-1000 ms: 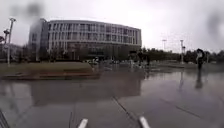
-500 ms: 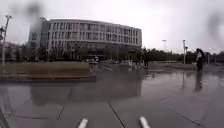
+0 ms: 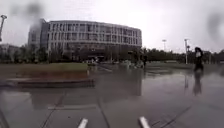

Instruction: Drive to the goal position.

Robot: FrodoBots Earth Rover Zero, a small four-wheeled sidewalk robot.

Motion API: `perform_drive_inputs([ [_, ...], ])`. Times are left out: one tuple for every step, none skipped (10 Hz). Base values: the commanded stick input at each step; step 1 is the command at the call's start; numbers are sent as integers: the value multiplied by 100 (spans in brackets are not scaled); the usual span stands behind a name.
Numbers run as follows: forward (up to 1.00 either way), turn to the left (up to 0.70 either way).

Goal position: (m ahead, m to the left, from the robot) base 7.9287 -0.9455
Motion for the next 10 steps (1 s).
perform_drive_inputs([
  [100,0],
  [100,0],
  [100,0],
  [100,0],
  [100,0],
  [100,0],
  [100,0],
  [100,0],
  [100,0],
  [100,0],
])
